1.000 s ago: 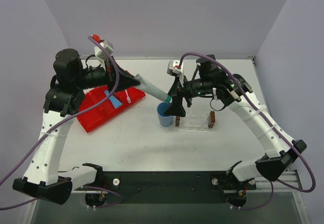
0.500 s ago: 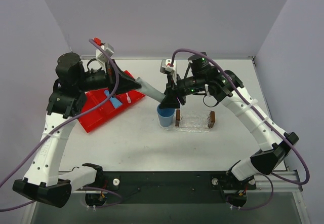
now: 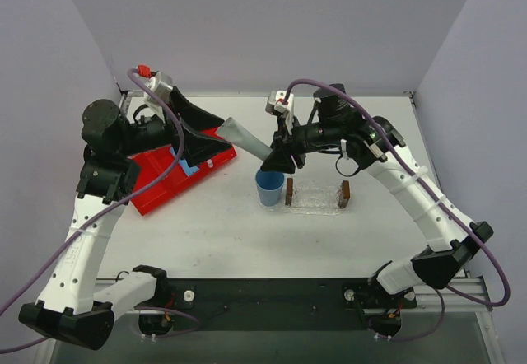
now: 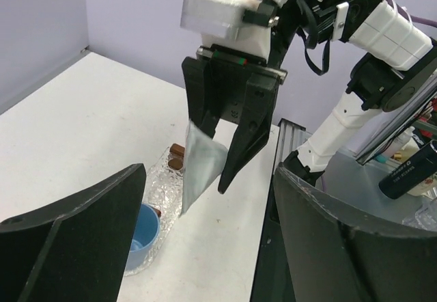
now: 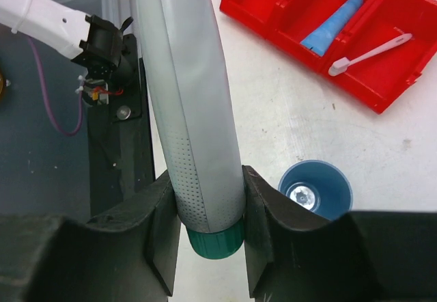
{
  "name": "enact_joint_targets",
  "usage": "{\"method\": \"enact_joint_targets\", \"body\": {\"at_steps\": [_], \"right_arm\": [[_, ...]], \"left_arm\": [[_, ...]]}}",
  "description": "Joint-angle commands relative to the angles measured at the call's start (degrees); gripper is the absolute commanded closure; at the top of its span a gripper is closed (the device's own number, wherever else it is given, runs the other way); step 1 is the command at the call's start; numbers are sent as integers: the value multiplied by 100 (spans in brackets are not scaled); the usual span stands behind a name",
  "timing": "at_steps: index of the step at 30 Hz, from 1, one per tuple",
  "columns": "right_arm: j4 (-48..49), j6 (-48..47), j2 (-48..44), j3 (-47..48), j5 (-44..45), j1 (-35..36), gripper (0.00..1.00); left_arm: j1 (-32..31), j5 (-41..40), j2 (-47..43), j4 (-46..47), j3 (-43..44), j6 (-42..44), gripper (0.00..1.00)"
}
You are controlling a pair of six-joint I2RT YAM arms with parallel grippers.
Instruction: Prepare toiletry sets of a toothbrush and toothpaste on the tray
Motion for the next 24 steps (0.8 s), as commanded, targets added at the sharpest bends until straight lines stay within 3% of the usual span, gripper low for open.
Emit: {"method": "enact_joint_targets", "body": {"at_steps": [1,4,9,13,19,24], "right_arm": [[822,432,-519,-12,168,2,100],[1095,740,-607,67,221,-7,100],[1393,1319,-528,322,151,-7,100],[1561,1653,-327,550,72,-7,100],[1895,2032,-133,656,-25,10,100],[2000,2164,-1,656,-113,10,100]], "left_arm": [[33,-209,-247,2043,-547,-1025,13],[-2,-376,-204,2845,-934,-1666,12],[-221,-710,33,3251,-1058,-1930,11],[-388,-816,332,4454,-1269,-2511,10],[-670,-824,640,5377,-1418,-2985,10],[-740,-869,789,5537,-1305,-3162,9]]}}
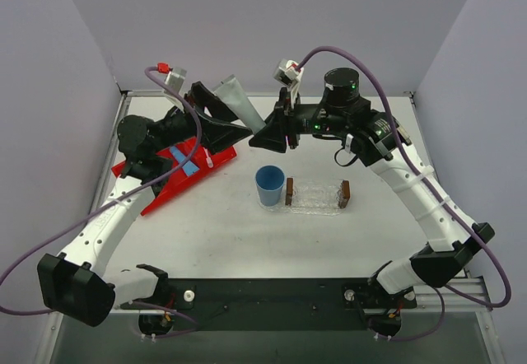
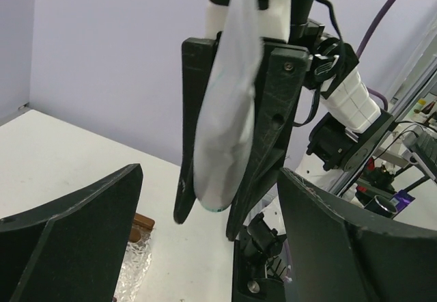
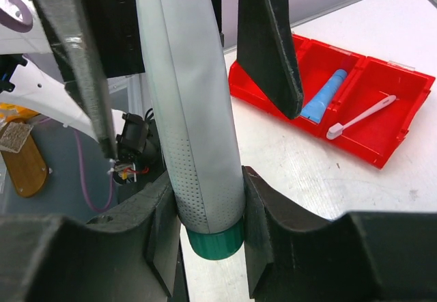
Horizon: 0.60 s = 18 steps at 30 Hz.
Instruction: Prepare toiletry sets of a toothbrush and toothpaste on the tray
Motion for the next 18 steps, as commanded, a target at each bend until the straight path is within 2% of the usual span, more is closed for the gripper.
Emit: {"method": "enact_joint_targets", "body": {"at_steps": [1,4,8,15,18], "right_arm": [[569,271,122,210,-270,17,100],[595,324,175,237,-331,26,100],[621,359,201,245,-358,26,100],[709,377,166,26,-376,26,100],[753,360,140,-105,-376,34,100]], "left_arm": [[-76,-101,81,788,184,-332,9],[-146,-93,160,762,272,-340,11],[-242,-101,222,709,237,-244,21],[-269,-145,240,753,87,-226,48],[-278,-128,231,744,79,-226,56]]}}
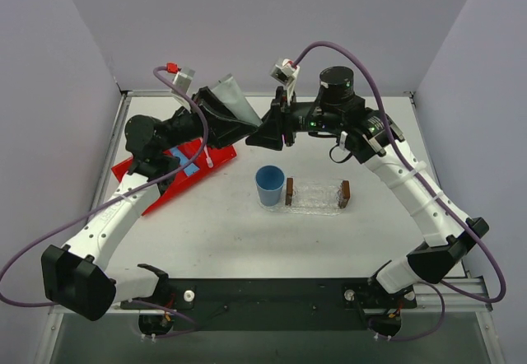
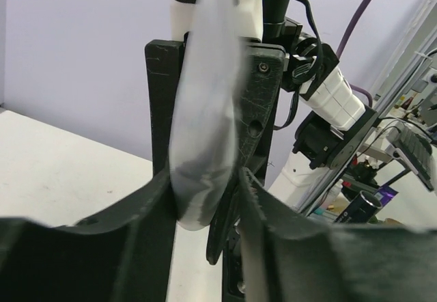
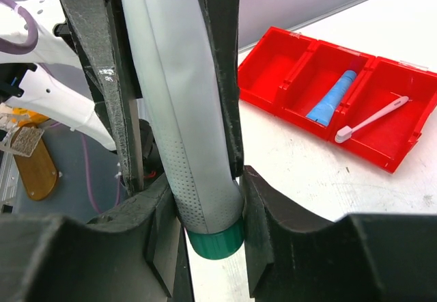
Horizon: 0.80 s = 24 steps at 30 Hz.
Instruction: Prepare toiletry sets of a toothbrush and toothpaste on the tray
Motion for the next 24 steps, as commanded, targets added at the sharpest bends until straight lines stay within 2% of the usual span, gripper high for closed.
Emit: {"method": "enact_joint_targets", "body": {"at_steps": [1,3,6,9,11,13,15,16,20,24], "right_arm": [[502,27,-118,-119,-240,37,100],[502,-25,-171,-233,-214,37,100],[493,-105,-250,-330,-214,37,100],[458,-192,-329,-462,-161,45,91],[371,-280,-364,-541,-82,45,80],[283,-447,-487,-637,49,45,68],[151,-632,-592,-690,146,54,63],[107,-702,-628,-752,190,45,57],[-95,-1062,-900,-919,707,37,48],[-262,-1361,-1120,-990,1060,-42,45]], "left_arm": [[-14,-88,-40,276,57,16,63],[-13,-97,-93,241,22,43,68],[-13,-106,-146,162,-5,95,81],[-5,-115,-190,49,-5,157,93],[-5,-97,-224,-110,13,314,99],[4,-62,-242,-347,74,516,100],[13,-36,-278,-628,144,640,100],[13,17,-286,-707,171,780,100],[4,184,-365,-1347,303,1307,100],[-22,412,-418,-2112,513,1957,100]]}}
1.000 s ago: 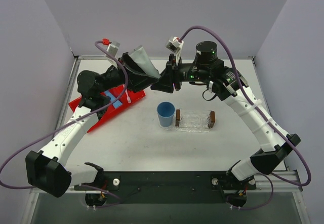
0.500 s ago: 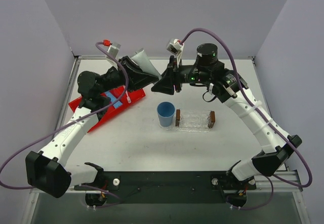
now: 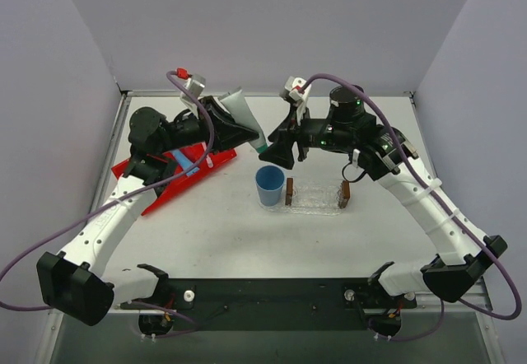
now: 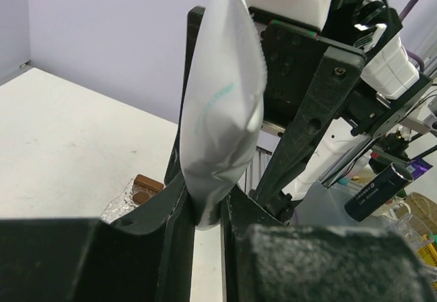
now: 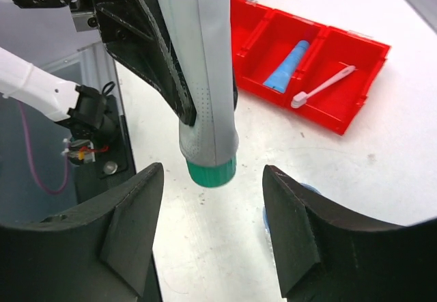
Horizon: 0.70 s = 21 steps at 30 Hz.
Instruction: Prepare toiletry sets of a toothbrush and toothpaste on the tray
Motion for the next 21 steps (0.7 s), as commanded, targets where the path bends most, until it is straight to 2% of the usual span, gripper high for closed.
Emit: {"method": "enact_joint_targets", "body": {"at_steps": [1,5,11,15,21], "right_arm": [[-81,-535,-464,-23,455,-77,44],[-178,-615,-597,143,482,-104,44],[-406,-667,-448,705,464,-113,36],[-591,-676,-281,1004,280,-95,31],[-644,-624,-158,1110,16,19,31]], "left_arm": [[-31,273,-241,-898,544,1138,100],[-197,528,-223,-2030,790,2000,100],[-611,633,-162,-3385,1019,3302,100],[-760,546,-118,-3826,1107,3742,100],[-883,396,-48,-4046,1090,4032,100]]}}
